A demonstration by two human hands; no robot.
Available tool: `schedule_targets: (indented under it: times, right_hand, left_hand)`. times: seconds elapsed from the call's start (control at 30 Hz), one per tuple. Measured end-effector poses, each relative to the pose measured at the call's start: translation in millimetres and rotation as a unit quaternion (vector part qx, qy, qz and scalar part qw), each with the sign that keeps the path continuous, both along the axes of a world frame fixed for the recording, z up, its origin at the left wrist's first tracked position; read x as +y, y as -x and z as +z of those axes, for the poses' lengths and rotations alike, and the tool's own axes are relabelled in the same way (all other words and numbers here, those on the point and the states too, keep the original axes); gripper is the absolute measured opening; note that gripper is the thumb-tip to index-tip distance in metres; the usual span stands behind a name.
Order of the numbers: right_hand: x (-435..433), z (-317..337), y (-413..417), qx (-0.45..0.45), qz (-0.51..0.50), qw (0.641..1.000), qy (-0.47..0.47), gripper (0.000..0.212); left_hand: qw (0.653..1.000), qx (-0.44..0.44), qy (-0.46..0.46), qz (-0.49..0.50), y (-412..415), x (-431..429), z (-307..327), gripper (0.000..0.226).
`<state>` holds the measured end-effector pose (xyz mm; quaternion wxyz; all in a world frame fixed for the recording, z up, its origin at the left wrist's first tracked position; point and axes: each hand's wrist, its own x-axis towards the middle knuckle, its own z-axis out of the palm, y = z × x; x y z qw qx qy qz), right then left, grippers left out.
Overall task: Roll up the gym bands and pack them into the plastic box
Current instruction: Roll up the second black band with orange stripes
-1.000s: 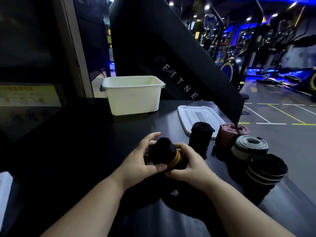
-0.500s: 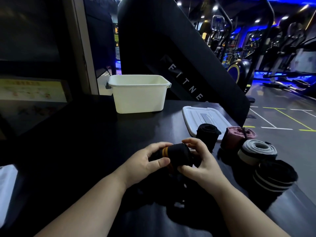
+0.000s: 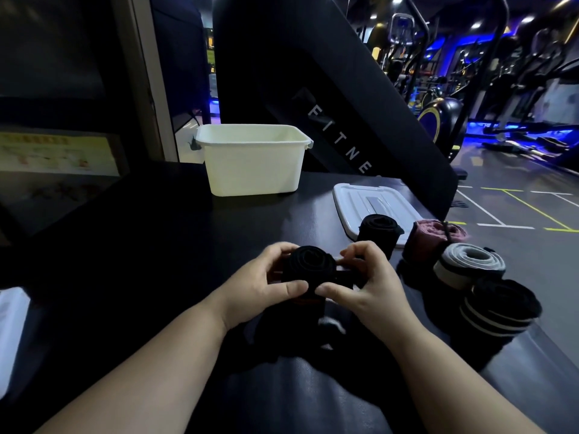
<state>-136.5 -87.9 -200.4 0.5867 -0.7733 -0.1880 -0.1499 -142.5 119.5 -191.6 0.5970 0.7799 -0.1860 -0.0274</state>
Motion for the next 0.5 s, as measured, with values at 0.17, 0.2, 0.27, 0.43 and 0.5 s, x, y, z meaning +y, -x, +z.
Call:
schedule_targets:
  times: [0.17, 0.2, 0.27, 0.43, 0.5]
  right_hand:
    - [-5.4, -2.4, -5.0, -0.121, -0.11, 0.982, 0.091, 0.051]
    - [-5.9, -2.8, -4.4, -0.131, -0.103, 0.982, 0.087, 0.048]
    - [-4.2, -3.4, -2.2, -0.109, -0.065, 0.99, 0.062, 0.04]
    - [0.0, -1.4, 2.9, -0.019, -0.003, 0.999, 0.032, 0.014]
    - [-0.8, 0.7, 4.8, 0.006, 0.015, 1.0, 0.025, 0.028]
  left_hand:
    - [1.0, 0.013, 0.017, 0.015, -1.5, 3.3, -3.5, 0.063]
    - [0.999, 0.024, 0.037, 0.011, -2.5, 3.7, -5.3, 0.059]
    - [0.996, 0.045, 0.076, 0.012, -4.4, 5.0, -8.5, 0.051]
    - [0.995, 0.042, 0.085, 0.026, -4.7, 3.4, -9.5, 0.029]
    - [0.997, 0.025, 0.057, 0.046, -5.2, 2.9, -9.9, 0.038]
